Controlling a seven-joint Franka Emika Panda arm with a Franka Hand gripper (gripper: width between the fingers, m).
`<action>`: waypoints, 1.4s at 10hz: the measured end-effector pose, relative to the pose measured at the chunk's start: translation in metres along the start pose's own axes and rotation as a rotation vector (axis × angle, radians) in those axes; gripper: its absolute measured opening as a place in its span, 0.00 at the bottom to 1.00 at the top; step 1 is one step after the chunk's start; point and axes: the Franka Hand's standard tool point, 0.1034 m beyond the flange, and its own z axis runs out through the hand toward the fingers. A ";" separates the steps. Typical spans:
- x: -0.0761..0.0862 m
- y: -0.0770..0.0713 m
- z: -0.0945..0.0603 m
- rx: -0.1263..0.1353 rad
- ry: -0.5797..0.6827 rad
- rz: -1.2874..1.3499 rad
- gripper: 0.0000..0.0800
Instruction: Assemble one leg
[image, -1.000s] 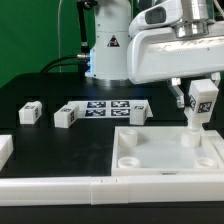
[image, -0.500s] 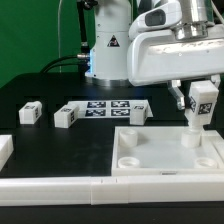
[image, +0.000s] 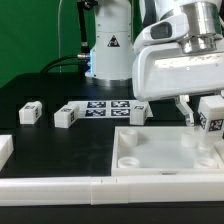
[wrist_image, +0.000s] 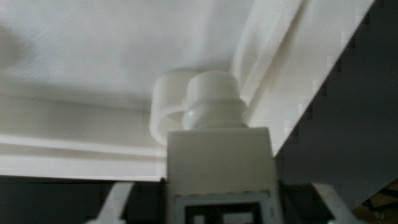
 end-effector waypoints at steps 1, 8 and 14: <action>0.001 0.001 0.002 -0.001 0.001 -0.002 0.36; 0.005 -0.002 -0.008 -0.004 0.016 0.012 0.36; 0.011 0.004 -0.011 -0.008 0.011 0.003 0.36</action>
Offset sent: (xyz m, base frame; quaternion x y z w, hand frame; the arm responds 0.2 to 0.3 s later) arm 0.0154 -0.0025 -0.0028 -0.0012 0.0115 -0.0137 0.9998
